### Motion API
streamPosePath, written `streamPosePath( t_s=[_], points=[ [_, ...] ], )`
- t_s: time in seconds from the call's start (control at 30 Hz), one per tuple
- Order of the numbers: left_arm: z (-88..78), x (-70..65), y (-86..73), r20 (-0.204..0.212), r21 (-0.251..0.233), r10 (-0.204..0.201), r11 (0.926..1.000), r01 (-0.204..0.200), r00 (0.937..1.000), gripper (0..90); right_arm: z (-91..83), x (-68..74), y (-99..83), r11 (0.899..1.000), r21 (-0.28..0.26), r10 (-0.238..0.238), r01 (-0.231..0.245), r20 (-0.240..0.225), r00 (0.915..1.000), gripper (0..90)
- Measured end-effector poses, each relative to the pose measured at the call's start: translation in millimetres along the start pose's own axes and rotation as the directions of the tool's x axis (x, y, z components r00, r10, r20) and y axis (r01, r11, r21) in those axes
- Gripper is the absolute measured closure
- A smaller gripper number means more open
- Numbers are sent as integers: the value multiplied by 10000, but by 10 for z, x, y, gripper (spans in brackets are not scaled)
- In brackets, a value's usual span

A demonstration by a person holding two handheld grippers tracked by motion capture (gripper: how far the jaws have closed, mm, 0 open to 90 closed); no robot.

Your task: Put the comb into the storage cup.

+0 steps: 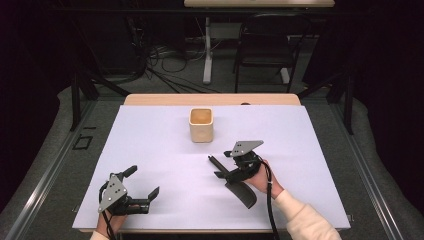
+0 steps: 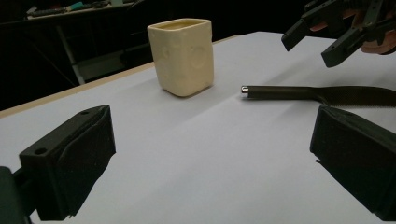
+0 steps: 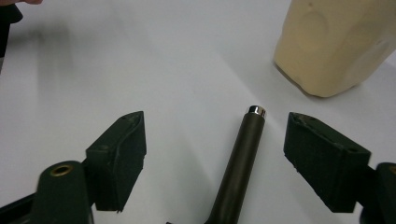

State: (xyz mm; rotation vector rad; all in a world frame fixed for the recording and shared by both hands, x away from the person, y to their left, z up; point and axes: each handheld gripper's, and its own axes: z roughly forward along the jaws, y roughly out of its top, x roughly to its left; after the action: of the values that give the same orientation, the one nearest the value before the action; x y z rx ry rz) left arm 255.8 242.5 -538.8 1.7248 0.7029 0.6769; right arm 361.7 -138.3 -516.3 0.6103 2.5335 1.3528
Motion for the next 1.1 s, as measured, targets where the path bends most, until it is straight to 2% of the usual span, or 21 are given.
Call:
streamPosePath(
  t_s=[0.07, 0.1, 0.23, 0.27, 0.37, 0.47, 0.57, 0.7, 1.1],
  points=[
    [3, -6, 0, 9, -11, -1, 10000, 1, 10000, 1, 23, -24, 19, 10000, -24, -23, 23, 49, 10000, 274],
    [3, -6, 0, 9, -11, -1, 10000, 1, 10000, 1, 23, -24, 19, 10000, -24, -23, 23, 49, 10000, 274],
    [3, -3, -1, 10, 13, 6, 10000, -6, 10000, 1, 92, -64, 43, 9999, 115, -32, 30, 124, 9999, 469],
    [3, -3, -1, 22, 23, -6, 10000, 6, 10000, 1, 102, -73, 48, 9999, 98, -51, 50, 90, 9999, 540],
    [10, -6, -5, 38, 78, -39, 10000, 38, 10000, 1, 134, -94, 71, 9999, 134, -33, 31, 168, 9999, 665],
    [11, -5, -3, 54, 100, 15, 9999, -16, 10000, 1, 178, -109, 92, 9994, 316, -165, 159, 185, 9997, 769],
    [11, -3, -4, 51, 108, 17, 9999, -18, 10000, 1, 221, -119, 118, 9983, 490, -322, 311, 214, 9993, 838],
    [9, -5, -5, 63, 102, 5, 9999, -6, 10000, 1, 276, -126, 142, 9971, 616, -466, 441, 406, 9981, 898],
    [13, -4, -6, 81, 177, 39, 9998, -40, 10000, 1, 486, -106, 159, 9877, 1272, -983, 906, 560, 9936, 900]
  ],
)
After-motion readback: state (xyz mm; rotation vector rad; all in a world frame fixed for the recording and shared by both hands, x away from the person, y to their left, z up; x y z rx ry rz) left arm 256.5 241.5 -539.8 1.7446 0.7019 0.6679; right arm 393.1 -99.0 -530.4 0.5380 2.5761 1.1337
